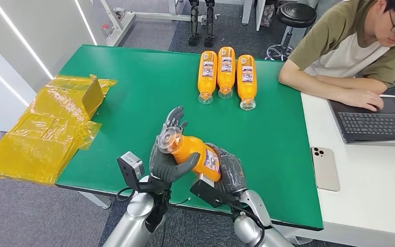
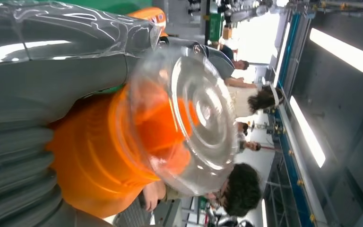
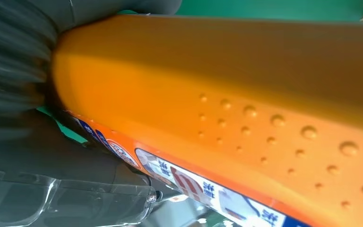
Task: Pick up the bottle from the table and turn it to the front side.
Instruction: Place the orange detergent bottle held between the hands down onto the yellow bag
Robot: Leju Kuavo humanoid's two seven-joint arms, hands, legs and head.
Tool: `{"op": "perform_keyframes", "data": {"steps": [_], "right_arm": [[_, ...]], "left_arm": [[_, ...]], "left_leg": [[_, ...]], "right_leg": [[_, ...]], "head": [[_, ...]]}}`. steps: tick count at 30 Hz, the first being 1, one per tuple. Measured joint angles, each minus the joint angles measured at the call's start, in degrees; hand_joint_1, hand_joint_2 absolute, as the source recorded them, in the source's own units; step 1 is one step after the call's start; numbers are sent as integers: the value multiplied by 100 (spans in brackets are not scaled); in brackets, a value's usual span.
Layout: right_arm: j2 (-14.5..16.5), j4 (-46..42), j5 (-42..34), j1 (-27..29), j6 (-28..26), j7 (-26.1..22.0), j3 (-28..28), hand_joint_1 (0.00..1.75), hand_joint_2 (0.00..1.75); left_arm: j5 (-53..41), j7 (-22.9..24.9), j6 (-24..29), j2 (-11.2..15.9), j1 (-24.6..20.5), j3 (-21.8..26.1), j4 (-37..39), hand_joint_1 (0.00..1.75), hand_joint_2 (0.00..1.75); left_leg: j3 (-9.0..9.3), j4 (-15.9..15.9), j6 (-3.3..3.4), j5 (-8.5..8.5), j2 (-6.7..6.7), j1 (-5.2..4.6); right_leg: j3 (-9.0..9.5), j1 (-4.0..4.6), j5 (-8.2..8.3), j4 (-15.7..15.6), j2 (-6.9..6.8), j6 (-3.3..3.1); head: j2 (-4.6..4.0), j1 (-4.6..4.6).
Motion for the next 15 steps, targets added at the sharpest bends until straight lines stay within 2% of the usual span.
{"op": "perform_keyframes", "data": {"steps": [1,2,11,12,14,15], "right_arm": [[15,11,-2,-17,20,-20,0,175,175],[27,22,-5,-28,28,-36,-1,175,175],[56,40,-166,-22,-143,-198,-27,174,175],[60,39,-193,-8,-163,-219,-30,166,175],[68,29,-232,26,-184,-243,-32,140,175],[73,20,-245,45,-189,-248,-32,97,175]], "left_arm": [[-6,3,-48,-1,2,0,-9,144,175],[-9,5,-89,-1,3,0,-16,175,175],[-23,64,-242,-4,5,0,-41,175,175],[-20,79,-253,-5,5,0,-42,175,175],[-9,100,-268,-8,5,0,-46,175,175],[-5,104,-275,-10,5,0,-50,175,175]], "left_leg": [[0,0,0,0,0,0],[0,0,0,0,-1,0],[0,0,0,0,-1,0],[1,0,0,0,-1,0],[1,0,0,0,-1,0],[1,0,0,0,-1,0]], "right_leg": [[0,0,0,0,-1,0],[0,0,0,0,-2,0],[0,0,0,0,-1,0],[0,0,0,0,-1,0],[0,0,0,0,0,0],[0,0,0,0,-1,0]], "head": [[0,0],[0,0],[0,0],[0,0],[0,0],[0,0]]}}
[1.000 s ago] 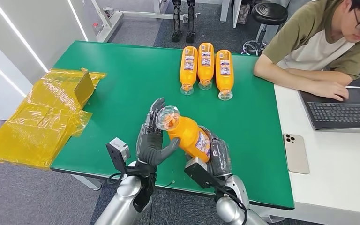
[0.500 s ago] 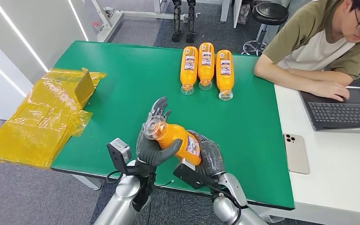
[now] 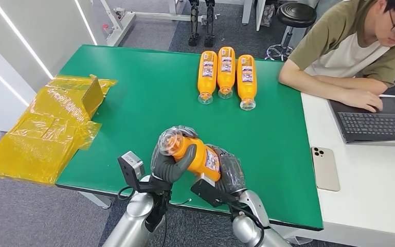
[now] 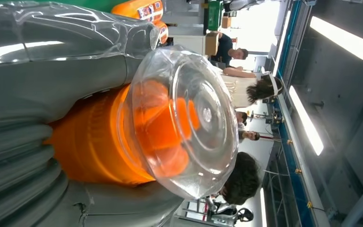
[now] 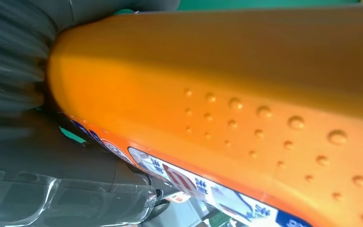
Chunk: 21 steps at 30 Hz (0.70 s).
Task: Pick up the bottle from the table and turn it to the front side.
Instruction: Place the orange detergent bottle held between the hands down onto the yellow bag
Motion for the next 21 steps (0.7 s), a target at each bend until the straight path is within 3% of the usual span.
{"op": "perform_keyframes", "data": {"steps": [3,7,11,17,21], "right_arm": [[12,-46,-46,66,-5,1,-1,0,175],[23,-184,-138,190,-80,-38,-5,0,175],[66,-474,-445,387,-381,-342,-19,0,175],[103,-1207,-1123,826,-1085,-963,-35,0,175],[114,-1795,-1343,1195,-1328,-1204,-34,0,175]], "left_arm": [[2,4,-10,-4,0,0,-8,175,175],[-91,21,86,-4,1,0,-10,175,175],[-321,56,541,-3,2,3,-11,175,175],[-1015,99,1774,32,34,52,-207,175,175],[-1945,324,2717,106,98,143,-507,175,175]], "left_leg": [[0,0,0,0,0,0],[0,0,0,0,0,0],[-1,0,0,0,-1,0],[-3,-2,0,0,-2,0],[-3,-3,0,-1,-2,0]], "right_leg": [[0,0,0,0,0,0],[0,0,0,0,0,0],[0,0,0,0,-1,0],[0,0,-2,0,-2,2],[0,0,-5,0,-2,4]], "head": [[0,-1],[0,0],[0,-1],[0,-1],[0,1]]}}
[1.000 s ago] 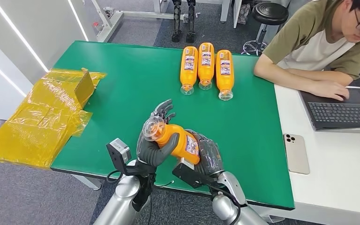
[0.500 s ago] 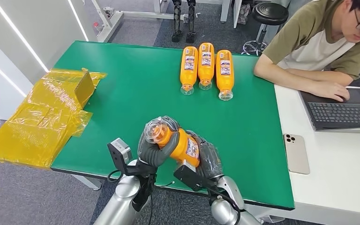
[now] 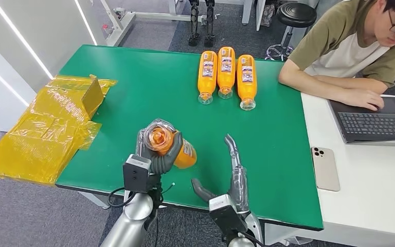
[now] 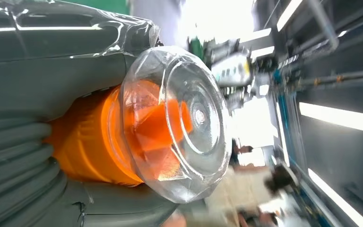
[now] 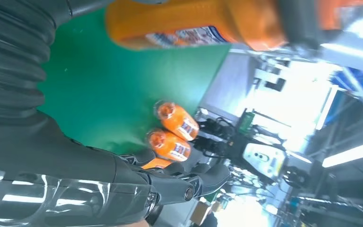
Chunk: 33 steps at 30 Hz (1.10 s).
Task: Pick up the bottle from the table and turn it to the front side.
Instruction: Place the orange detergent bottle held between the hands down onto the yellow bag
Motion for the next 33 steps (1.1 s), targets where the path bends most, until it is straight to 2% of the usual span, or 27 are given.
{"op": "perform_keyframes", "data": {"steps": [4,8,12,15,18,24,33], "right_arm": [[5,-451,-145,341,-13,-301,0,0,175],[13,-800,-275,565,-15,-446,-23,0,175],[13,-1095,-362,701,-15,-468,-114,0,175],[13,-1275,-379,799,-14,-477,-191,0,175],[13,-1405,-367,864,-15,-480,-244,0,175],[16,-1586,-215,940,-14,-483,-287,0,175],[25,-1708,-162,1012,-13,-483,-336,0,175]], "left_arm": [[-1503,509,916,265,-47,108,-249,175,175],[-3025,1285,1294,824,-392,246,-231,175,175],[-4397,1876,1397,1568,-1116,284,419,175,175],[-4842,1957,1207,2061,-1798,258,1284,175,175],[-5157,2037,938,2374,-2404,141,2167,175,175],[-5731,2365,286,2636,-3071,-210,3492,175,175],[-6385,2271,-777,2778,-3242,-736,4559,175,175]], "left_leg": [[2,-2,0,0,1,1],[4,-3,-9,7,2,4],[8,-3,-23,17,5,5],[10,-3,-33,24,10,5],[9,-3,-36,26,14,5],[6,-3,-36,25,16,4],[-3,-3,-36,24,22,5]], "right_leg": [[0,1,-2,0,0,-2],[-4,2,-1,4,1,-6],[-6,3,6,11,5,-16],[-11,3,12,15,14,-23],[-14,3,16,18,18,-27],[-16,2,16,18,21,-27],[-28,2,15,18,26,-28]], "head": [[0,0],[0,1],[0,2],[0,1],[0,2],[0,2],[0,3]]}}
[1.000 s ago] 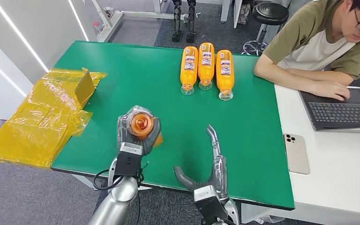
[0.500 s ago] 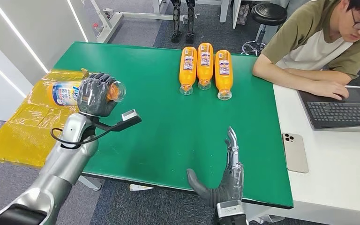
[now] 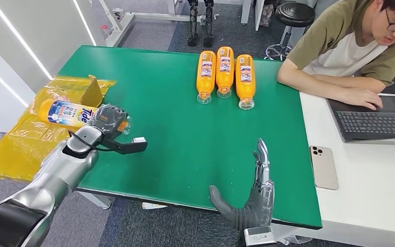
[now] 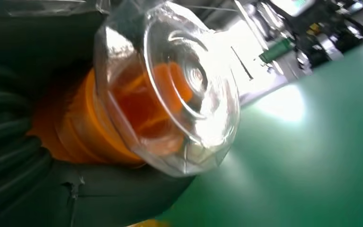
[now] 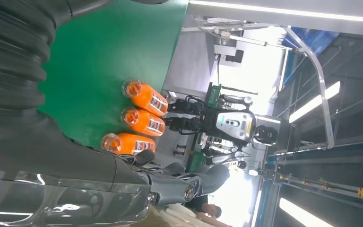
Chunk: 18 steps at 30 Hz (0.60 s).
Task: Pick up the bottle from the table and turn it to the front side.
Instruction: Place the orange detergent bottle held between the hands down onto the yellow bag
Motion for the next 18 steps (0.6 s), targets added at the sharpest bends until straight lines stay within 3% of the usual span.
{"op": "perform_keyframes", "data": {"steps": [7,16,18], "right_arm": [[25,-6,84,28,1,0,-35,0,175],[44,-15,168,34,1,80,-26,0,175],[41,-15,170,24,1,129,-4,0,175]], "left_arm": [[80,-299,-79,8,56,-145,313,175,175],[166,-342,-214,-56,167,-159,501,175,175],[193,-319,-197,-75,217,-159,520,153,175]], "left_leg": [[-2,0,0,0,-1,0],[-5,0,0,0,-1,0],[-5,0,0,0,-1,0]], "right_leg": [[-1,0,0,0,-1,0],[-2,0,0,0,-2,0],[-2,0,0,0,-2,0]], "head": [[0,1],[0,1],[0,1]]}}
